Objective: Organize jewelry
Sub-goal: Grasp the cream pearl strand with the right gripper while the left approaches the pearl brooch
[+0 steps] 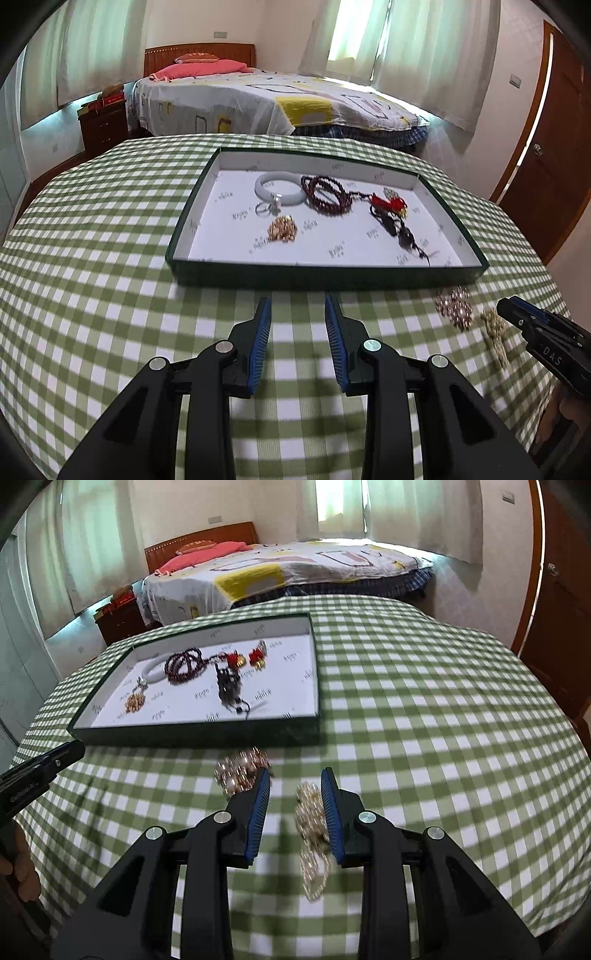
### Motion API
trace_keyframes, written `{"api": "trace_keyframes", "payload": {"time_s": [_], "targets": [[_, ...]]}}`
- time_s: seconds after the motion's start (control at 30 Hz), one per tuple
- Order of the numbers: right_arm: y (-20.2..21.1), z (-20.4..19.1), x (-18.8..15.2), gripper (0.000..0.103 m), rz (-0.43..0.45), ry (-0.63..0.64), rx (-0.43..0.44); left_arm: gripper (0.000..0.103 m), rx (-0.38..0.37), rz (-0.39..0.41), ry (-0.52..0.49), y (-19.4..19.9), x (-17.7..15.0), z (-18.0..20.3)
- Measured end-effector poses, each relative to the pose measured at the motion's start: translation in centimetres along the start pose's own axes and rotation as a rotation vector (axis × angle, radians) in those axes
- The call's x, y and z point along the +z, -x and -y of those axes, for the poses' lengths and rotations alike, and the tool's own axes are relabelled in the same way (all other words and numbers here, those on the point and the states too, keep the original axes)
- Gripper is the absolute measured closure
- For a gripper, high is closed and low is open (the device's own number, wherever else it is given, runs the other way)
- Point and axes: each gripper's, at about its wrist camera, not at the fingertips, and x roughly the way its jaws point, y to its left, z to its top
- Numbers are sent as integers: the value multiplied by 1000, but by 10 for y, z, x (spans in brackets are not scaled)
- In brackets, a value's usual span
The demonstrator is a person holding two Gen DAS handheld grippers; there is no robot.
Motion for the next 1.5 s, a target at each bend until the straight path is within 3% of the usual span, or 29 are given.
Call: {"api": "trace_keyframes", "payload": {"time_s": [0.97,1.13,1.5], "targets": [[-14,5,-12,75,-57,-12,-15,72,-15,-29,-26,-1,-12,13],[-14,7,-12,84,-57,-9,-16,72,-25,-30,-35,0,-14,17],[-4,-2,-2,87,-47,38,1,72,-51,-33,-49,-1,-14,25]]}}
